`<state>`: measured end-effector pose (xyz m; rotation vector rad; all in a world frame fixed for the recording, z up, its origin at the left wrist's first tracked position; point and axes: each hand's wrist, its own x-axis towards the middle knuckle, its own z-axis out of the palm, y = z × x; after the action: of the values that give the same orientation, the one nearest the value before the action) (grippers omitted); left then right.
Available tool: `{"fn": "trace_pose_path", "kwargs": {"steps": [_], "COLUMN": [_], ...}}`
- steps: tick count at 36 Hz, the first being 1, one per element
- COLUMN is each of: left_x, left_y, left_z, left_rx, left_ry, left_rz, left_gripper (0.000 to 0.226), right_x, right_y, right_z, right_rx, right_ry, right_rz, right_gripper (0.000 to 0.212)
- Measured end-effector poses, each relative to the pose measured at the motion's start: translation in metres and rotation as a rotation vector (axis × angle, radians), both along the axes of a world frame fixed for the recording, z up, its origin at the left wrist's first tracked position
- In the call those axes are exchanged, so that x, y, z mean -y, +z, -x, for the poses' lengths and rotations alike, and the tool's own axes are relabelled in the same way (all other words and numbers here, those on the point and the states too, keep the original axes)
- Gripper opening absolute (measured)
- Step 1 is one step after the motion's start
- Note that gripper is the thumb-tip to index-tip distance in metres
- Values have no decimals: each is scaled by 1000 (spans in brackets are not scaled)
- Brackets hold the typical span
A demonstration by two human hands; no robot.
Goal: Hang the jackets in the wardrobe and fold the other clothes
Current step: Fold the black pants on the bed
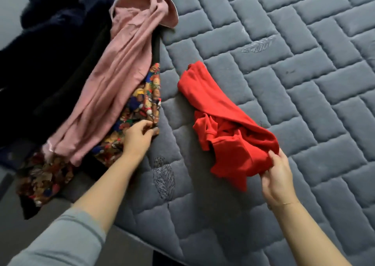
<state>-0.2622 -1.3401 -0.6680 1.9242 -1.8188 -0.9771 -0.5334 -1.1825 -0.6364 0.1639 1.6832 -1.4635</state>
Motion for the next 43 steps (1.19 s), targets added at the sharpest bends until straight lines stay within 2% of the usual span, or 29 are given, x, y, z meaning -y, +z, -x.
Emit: {"fn": "trace_pose_path", "kwargs": {"steps": [2,6,10,12,14,18,21,24,29,31,34,36,40,43], "left_x": [-17,-67,-102,-100,-88,-44,-12,17,69,92,125,145,175,176], "left_y": [15,39,54,62,67,69,68,63,49,43,33,23,-4,-25], "left_z": [37,94,91,71,43,-21,-68,-110,-177,-197,-218,-235,-280,-306], "left_rx": [-178,-447,-561,-587,-590,-501,-465,-377,-60,26,285,447,649,773], "left_ry": [-46,-188,-187,-137,1,210,284,308,381,423,365,316,204,121], "left_rz": [-84,-378,-530,-525,-442,-258,-179,-119,-24,-16,31,97,-2,-31], "left_gripper": [13,9,20,23,23,20,22,21,32,42,56,67,87,75], "right_x": [0,-4,-2,3,11,40,66,91,135,153,174,177,169,170], "right_y": [3,13,28,38,48,60,59,51,17,-4,-37,-59,-86,-95], "right_z": [-8,-19,-19,-26,-41,-86,-126,-164,-223,-246,-273,-287,-308,-312], "right_rx": [-88,-249,-520,-638,-721,-627,-595,-656,-782,-808,-757,-857,-1096,-1117], "right_ry": [72,215,367,425,505,730,956,1122,1390,1510,1638,1736,1734,1708], "right_rz": [-29,-85,-257,-236,-164,-15,5,16,45,-34,-233,-375,-519,-526], "right_gripper": [43,46,51,53,51,46,42,43,56,63,75,81,84,86]}}
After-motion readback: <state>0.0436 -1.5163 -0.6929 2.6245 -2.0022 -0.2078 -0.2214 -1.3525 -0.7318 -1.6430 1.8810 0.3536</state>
